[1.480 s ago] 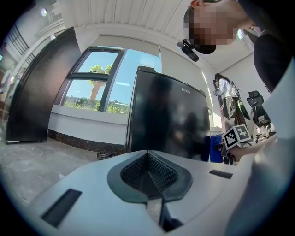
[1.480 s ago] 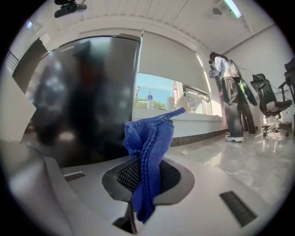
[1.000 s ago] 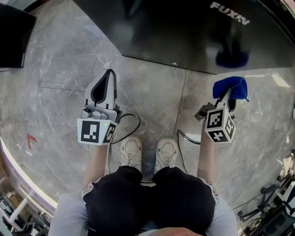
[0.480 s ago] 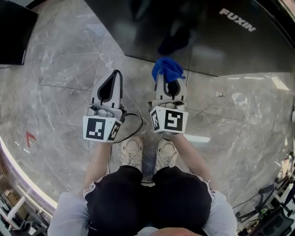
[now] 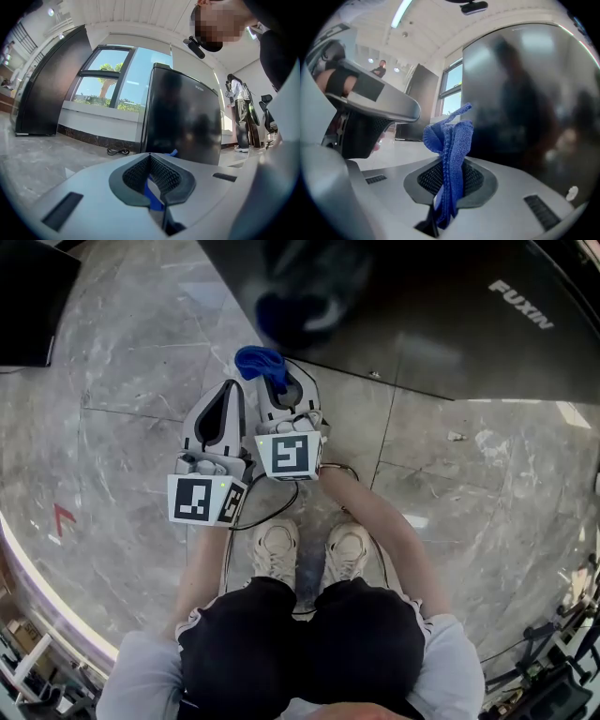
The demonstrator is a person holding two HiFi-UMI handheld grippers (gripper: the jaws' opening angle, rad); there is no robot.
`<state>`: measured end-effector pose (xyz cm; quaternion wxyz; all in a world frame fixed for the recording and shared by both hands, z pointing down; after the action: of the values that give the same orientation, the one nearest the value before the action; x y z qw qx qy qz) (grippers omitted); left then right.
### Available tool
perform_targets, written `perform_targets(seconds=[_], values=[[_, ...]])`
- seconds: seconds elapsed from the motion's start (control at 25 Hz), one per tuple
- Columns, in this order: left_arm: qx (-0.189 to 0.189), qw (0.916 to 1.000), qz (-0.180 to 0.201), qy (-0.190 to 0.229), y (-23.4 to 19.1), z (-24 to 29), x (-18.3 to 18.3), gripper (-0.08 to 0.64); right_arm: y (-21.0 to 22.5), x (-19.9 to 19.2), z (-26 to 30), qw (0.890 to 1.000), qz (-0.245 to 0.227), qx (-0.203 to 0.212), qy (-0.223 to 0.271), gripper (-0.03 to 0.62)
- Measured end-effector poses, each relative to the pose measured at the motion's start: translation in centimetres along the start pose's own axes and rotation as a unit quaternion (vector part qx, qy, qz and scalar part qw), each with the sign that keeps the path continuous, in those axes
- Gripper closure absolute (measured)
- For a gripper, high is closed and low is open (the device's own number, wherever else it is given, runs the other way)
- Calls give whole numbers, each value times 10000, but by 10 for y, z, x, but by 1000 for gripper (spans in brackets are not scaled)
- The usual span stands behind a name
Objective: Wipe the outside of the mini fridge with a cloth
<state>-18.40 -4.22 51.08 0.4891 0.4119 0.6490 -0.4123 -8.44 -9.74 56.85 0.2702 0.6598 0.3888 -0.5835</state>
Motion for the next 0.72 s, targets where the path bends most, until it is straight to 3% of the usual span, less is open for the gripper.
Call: perform_targets(seconds=[0.28,0.72], values=[[124,9999,2,0,-10,-4,-1,555,-3,-7,26,9988,-494,-16,3,517],[-2,10000,-16,-34,-1,-2,-3,555,8,-8,9,9970,-681,-327,-146,517]])
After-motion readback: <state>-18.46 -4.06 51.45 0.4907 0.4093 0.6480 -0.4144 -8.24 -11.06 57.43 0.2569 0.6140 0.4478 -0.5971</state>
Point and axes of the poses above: the fingertips, and each gripper's own axes: z forward along the fingers, y to its right, x out of its top, the point moved 8 cm from there along -z, backward along the fingers, and after that the axes turned 15 degrees about y, right-handed, at the moved point
